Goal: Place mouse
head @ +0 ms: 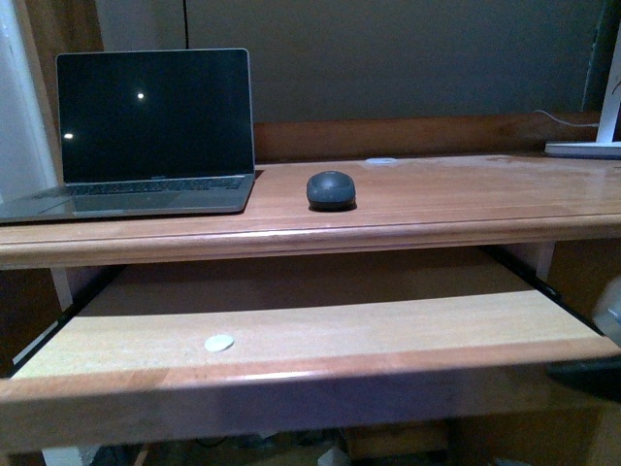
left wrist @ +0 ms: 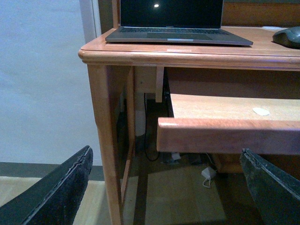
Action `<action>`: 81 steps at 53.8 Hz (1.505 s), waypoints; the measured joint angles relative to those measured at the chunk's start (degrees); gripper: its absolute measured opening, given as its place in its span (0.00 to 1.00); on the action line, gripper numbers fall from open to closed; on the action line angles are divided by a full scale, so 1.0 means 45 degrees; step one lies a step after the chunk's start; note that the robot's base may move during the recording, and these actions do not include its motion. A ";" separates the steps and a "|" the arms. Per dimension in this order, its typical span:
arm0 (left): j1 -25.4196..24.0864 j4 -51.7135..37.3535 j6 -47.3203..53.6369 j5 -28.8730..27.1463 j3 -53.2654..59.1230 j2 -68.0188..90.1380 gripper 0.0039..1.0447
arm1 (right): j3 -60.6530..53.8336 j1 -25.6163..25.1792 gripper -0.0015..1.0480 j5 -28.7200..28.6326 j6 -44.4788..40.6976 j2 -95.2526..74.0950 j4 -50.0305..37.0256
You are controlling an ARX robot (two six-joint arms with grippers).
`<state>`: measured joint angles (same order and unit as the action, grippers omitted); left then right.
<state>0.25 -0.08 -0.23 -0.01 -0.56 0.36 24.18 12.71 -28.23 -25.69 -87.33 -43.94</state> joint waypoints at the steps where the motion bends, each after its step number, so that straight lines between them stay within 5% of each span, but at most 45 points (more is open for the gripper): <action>1: 0.0000 0.0000 0.0000 0.0000 -0.0005 0.0000 0.93 | 0.0291 0.0170 0.93 0.0418 0.0117 -0.0301 -0.0204; 19: 0.0000 0.0000 0.0000 0.0000 0.0000 0.0000 0.93 | 0.6290 0.2229 0.93 0.6557 0.1457 -0.4930 0.0306; 27: 0.0000 0.0000 0.0000 0.0000 0.0000 0.0000 0.93 | 0.7354 0.2739 0.93 0.7912 0.1783 -0.5435 0.1171; 31: 0.0000 0.0000 0.0000 0.0000 0.0000 -0.0005 0.93 | 0.8476 0.2807 0.93 0.7096 0.2001 -0.5809 0.1341; 42: -0.0010 0.0000 0.0000 0.0000 0.0000 -0.0024 0.93 | 0.7732 0.2506 0.93 0.7412 0.3429 -0.4906 0.1904; 61: -0.0010 0.0000 0.0000 0.0000 0.0000 -0.0024 0.93 | 0.0559 -0.1078 0.93 0.4027 0.7708 0.4177 0.3143; 81: -0.0010 0.0000 0.0000 0.0000 -0.0005 -0.0024 0.93 | -0.3929 -0.4901 0.93 0.1054 0.9005 1.5985 1.0200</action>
<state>0.21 -0.08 -0.23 -0.01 -0.58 0.25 6.50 -9.34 -23.49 14.83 -15.40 1.96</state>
